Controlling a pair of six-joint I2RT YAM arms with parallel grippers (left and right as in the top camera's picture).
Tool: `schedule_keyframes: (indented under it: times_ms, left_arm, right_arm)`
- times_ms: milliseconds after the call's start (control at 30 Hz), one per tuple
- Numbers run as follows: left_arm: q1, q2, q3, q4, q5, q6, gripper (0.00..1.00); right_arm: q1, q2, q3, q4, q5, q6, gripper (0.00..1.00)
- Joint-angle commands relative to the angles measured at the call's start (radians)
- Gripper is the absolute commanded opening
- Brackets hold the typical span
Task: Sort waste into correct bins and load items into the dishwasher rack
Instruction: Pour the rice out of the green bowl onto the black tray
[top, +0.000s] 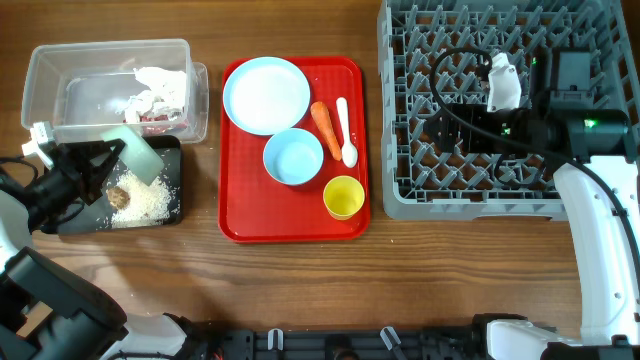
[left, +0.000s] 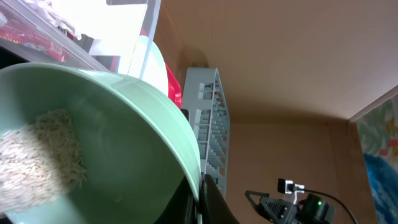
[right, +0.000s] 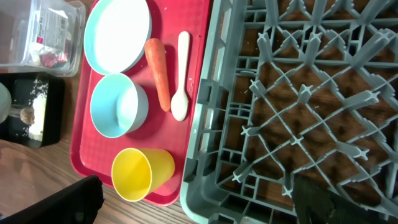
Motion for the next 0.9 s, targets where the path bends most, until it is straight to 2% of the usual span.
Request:
schedule_keyframes:
  times_ms: [0,867]
  left_arm:
    - [0.006,0.006,0.014,0.003,0.035,-0.006,0.04]
    - [0.006,0.008,0.014,0.045,0.028,-0.022,0.04]
  right_arm:
    - [0.005,0.007,0.001,0.003,0.01,0.006,1.0]
    - [0.005,0.007,0.001,0.006,0.01,0.006,1.0]
